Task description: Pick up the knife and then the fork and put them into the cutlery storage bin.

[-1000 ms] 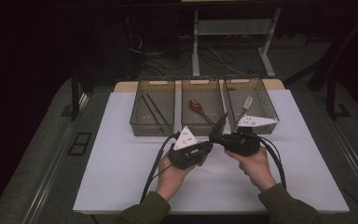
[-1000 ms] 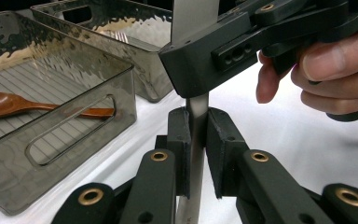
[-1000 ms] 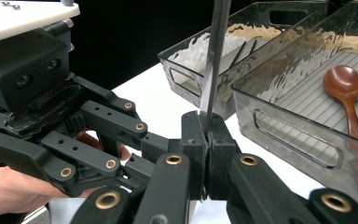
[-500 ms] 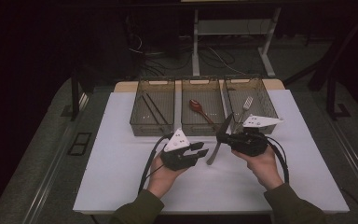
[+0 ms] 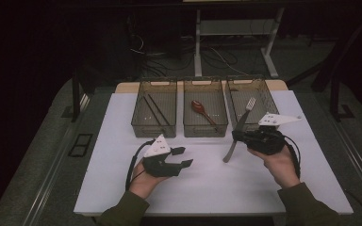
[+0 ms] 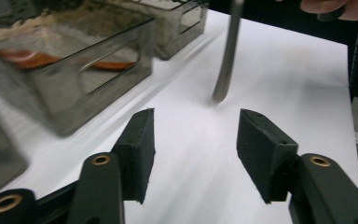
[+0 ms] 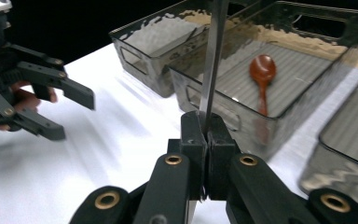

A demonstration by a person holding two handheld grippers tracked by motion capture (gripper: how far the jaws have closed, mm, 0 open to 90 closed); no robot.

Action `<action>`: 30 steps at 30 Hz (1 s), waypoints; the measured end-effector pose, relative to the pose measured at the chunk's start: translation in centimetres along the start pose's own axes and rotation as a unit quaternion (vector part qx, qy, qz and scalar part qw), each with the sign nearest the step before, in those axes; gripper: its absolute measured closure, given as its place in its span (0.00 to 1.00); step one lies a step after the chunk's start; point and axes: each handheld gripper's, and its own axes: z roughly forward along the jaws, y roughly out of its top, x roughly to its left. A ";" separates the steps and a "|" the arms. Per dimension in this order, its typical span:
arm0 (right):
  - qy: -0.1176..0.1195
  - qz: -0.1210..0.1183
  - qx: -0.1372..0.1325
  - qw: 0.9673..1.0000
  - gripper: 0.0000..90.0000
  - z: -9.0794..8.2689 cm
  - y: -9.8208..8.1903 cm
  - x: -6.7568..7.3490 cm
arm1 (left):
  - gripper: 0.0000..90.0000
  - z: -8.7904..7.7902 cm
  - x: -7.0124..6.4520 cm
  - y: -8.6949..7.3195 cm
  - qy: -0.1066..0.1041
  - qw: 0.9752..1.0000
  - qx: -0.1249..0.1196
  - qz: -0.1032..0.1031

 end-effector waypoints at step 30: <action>-0.084 -0.014 -0.021 0.996 0.97 -7.2 6.3 -6.1 | 0.00 -3.5 1.1 -3.8 0.049 0.998 0.015 -0.023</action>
